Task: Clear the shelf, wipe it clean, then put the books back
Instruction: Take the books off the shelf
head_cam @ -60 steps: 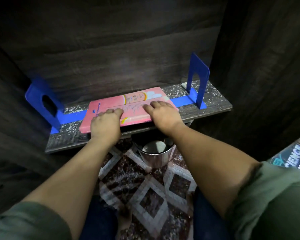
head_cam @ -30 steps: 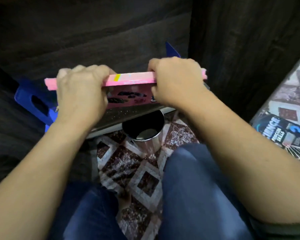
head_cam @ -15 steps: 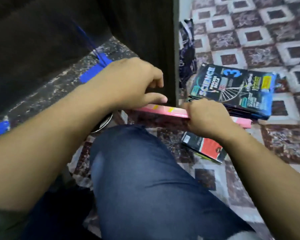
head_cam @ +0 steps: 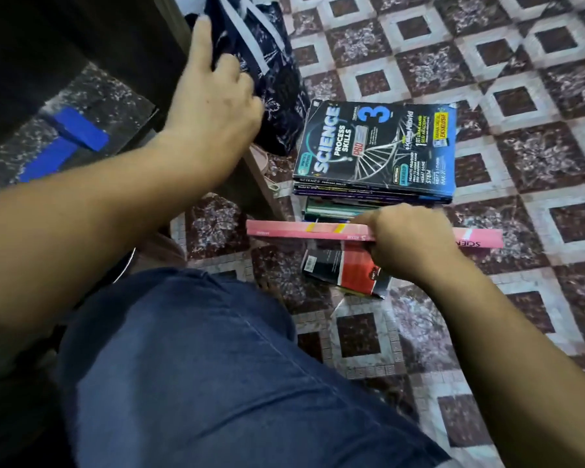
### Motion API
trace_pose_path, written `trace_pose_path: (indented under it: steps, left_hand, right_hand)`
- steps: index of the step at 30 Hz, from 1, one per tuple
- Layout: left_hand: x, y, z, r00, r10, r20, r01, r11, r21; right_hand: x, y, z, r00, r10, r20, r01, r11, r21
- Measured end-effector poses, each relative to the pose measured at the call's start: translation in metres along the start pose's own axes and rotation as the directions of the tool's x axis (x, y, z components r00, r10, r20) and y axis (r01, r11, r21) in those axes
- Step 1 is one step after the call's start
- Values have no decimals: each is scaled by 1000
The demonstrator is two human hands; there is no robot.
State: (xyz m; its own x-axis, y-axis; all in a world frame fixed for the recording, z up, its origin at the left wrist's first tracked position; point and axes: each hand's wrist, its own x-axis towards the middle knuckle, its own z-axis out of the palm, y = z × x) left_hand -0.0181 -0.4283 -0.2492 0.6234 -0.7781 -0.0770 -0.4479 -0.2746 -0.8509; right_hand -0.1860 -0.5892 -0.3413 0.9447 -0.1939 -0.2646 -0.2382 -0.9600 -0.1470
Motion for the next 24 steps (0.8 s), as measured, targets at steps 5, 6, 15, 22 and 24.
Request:
trace_pose_path:
  steps: [5,6,15,22,24]
  left_hand:
    - [11,-8,0,992,105,65,-100,991,-88]
    - [11,-10,0,992,107,69,-100,990,-99]
    - [1,-22,-1,992,119,-37,-117,992,51]
    - [9,-23,-16,993,56,105,-54,998,-19]
    - [13,-24,-19,989,62,133,-56,997,-46]
  right_hand:
    - [-2,4,-22,999,0,-52,-1,1000,-11]
    - [-4,5,-28,997,2,-73,-3,1000,-17]
    - [-23,26,-76,936,45,-350,-74,995,-71]
    - [14,42,-82,822,94,-561,-109,994,7]
    - [44,45,-64,784,97,-613,-94,995,37]
